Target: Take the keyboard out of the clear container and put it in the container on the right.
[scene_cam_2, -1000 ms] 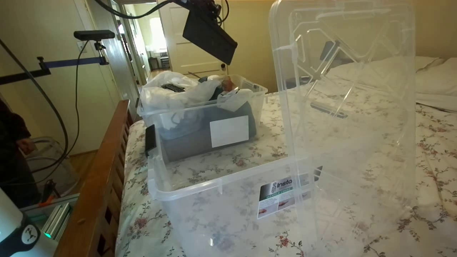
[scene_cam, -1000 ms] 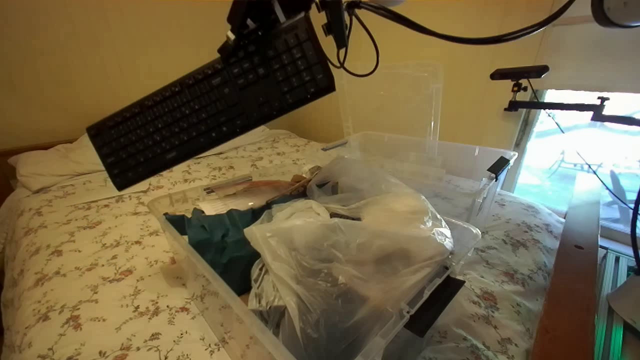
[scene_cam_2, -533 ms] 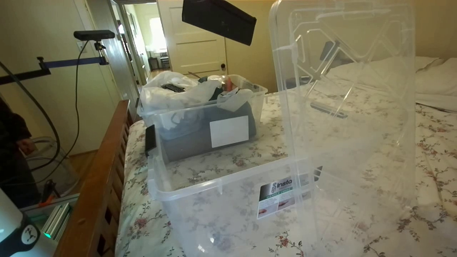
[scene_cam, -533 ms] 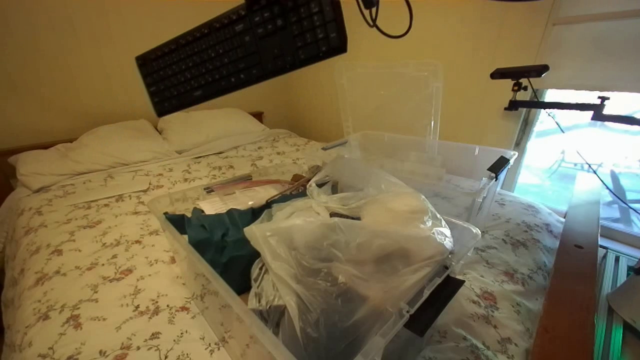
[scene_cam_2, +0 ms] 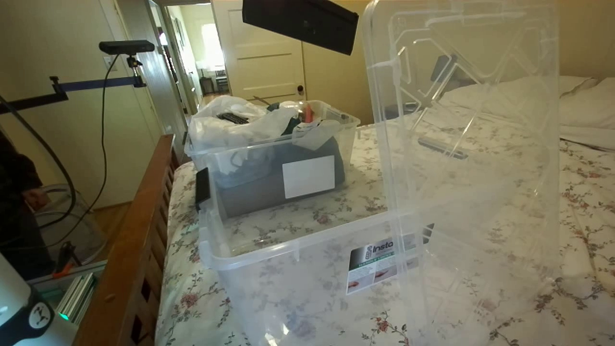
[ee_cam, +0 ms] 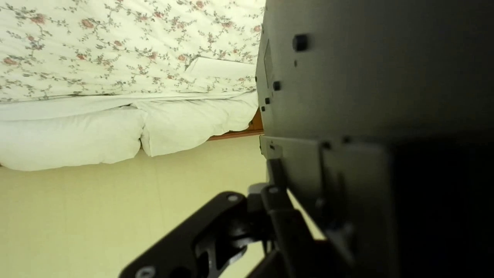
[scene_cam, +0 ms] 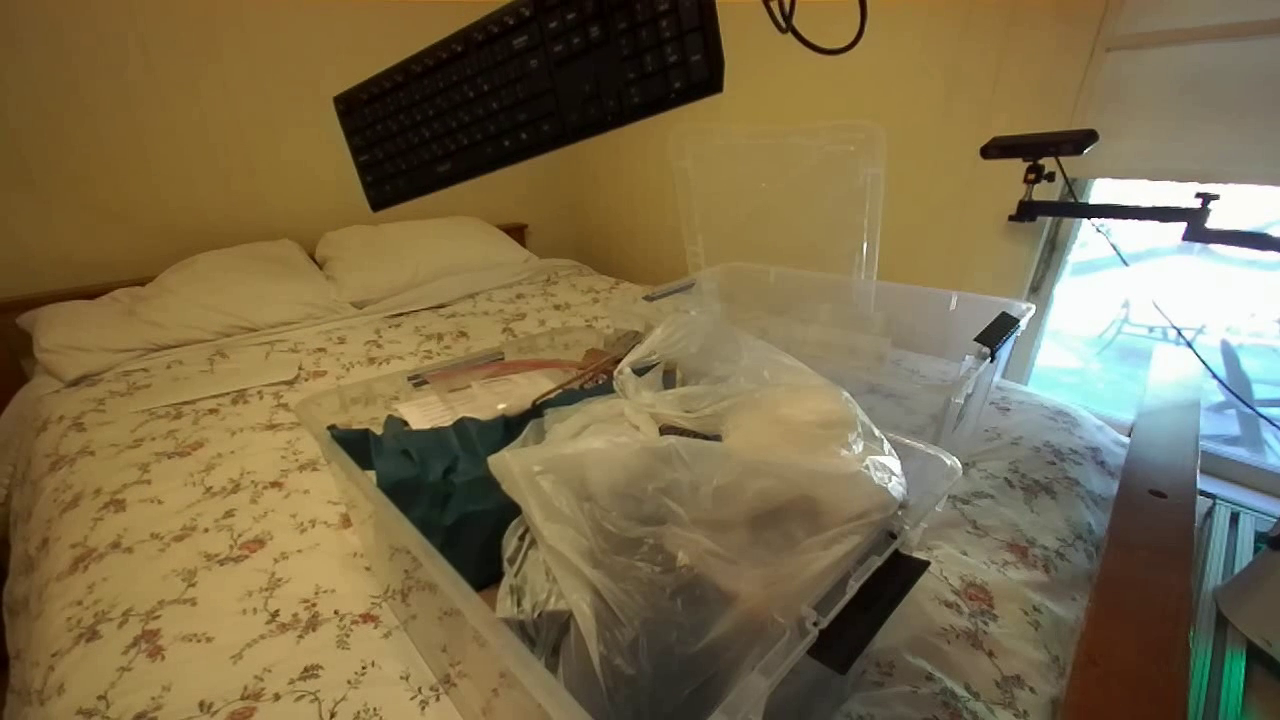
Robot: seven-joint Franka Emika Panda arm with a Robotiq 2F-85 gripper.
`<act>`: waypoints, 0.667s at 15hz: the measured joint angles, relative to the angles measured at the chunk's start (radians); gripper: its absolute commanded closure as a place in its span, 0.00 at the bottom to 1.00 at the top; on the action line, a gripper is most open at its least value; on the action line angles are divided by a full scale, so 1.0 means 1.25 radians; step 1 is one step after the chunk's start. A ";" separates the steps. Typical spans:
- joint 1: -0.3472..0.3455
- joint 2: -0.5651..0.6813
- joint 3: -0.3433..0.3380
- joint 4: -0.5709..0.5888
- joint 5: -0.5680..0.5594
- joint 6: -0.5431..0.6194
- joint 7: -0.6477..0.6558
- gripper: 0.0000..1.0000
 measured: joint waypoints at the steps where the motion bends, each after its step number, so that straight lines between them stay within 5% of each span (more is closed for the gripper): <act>1: -0.001 0.001 -0.006 -0.003 -0.022 -0.011 0.001 0.94; 6: -0.020 -0.042 -0.079 -0.006 -0.163 -0.146 0.015 0.94; 10: -0.122 -0.130 -0.022 -0.030 -0.196 -0.301 0.020 0.94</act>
